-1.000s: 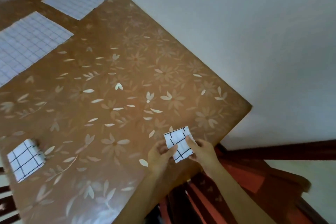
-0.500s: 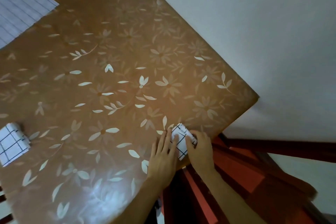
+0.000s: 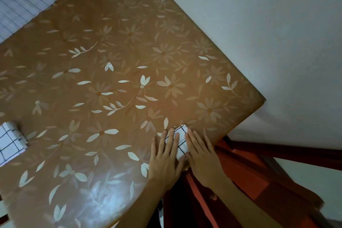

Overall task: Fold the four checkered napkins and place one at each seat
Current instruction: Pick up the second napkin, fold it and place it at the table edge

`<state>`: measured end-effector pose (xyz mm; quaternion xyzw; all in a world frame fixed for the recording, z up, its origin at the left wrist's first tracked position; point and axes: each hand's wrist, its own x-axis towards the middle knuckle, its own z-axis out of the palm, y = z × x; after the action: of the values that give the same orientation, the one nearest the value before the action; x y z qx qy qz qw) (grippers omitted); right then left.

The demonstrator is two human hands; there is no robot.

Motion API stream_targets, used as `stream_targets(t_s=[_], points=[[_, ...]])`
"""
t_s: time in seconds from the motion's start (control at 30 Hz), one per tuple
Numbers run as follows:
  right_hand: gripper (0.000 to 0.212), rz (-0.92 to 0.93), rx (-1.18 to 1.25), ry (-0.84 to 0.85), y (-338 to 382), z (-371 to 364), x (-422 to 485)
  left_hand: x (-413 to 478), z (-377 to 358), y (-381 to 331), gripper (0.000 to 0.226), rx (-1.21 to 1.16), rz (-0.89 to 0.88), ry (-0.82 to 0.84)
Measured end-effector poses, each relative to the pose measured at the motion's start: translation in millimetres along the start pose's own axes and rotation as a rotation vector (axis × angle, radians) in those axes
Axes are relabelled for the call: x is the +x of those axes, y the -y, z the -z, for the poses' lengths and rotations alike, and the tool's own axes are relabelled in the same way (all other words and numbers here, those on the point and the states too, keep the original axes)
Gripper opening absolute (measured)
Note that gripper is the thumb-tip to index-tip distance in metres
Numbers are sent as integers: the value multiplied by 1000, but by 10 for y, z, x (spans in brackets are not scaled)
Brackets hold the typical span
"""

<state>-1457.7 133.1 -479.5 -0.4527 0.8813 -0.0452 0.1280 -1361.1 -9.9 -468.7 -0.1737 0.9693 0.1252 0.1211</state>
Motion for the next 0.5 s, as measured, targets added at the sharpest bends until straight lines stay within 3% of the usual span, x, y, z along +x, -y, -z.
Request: stream_targets(t_s=[0.27,0.5], points=[[61,-58,14,49,26,129,23,2,67,21,73,0,-4,42],[57,-108,185,10,201,537,87,-99,416,85,52,-241,138,-5]])
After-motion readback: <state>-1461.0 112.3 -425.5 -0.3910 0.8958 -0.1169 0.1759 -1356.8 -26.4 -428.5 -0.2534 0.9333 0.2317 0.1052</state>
